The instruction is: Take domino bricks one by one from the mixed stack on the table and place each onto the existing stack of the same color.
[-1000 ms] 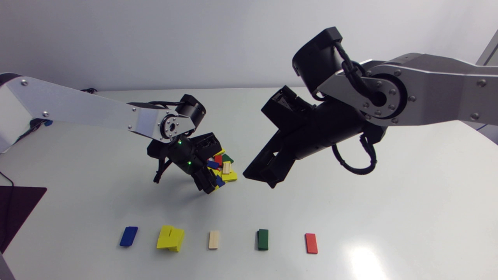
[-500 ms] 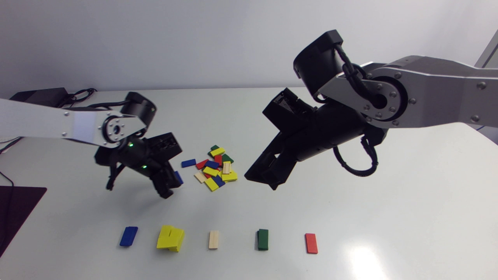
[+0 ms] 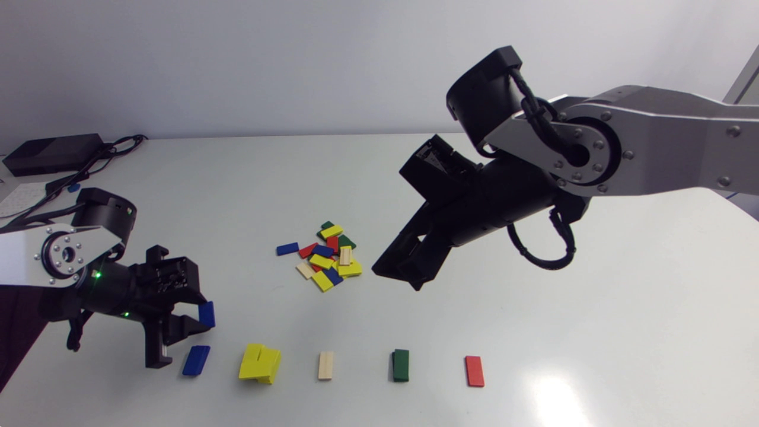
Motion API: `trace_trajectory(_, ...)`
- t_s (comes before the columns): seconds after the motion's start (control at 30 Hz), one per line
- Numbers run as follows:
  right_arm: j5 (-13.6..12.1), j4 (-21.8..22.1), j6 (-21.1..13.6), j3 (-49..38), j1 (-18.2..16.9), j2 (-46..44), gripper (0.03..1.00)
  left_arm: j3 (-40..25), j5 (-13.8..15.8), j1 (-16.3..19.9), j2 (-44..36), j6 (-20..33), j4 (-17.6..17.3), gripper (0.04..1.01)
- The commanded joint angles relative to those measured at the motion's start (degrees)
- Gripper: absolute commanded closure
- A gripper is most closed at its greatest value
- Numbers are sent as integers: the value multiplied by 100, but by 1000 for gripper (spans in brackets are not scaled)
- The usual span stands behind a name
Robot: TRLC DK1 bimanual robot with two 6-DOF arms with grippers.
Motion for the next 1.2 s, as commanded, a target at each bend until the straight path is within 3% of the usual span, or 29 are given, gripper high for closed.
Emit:
trace_trajectory(0.0,-21,46,23,-207,57,-101,66,-240,94,136,-200,663,-157,672)
trace_trajectory(0.47,-12,116,67,-181,127,-4,66,-355,174,540,-718,1797,-1062,674)
trace_trajectory(0.8,-12,125,67,-146,118,75,66,-407,174,523,-965,2052,-1580,674)
trace_trajectory(1.0,-12,169,102,-172,127,84,66,-522,174,426,-929,2070,-1572,674)
trace_trajectory(1.17,5,169,120,-181,162,75,66,-574,182,347,-745,2043,-1334,674)
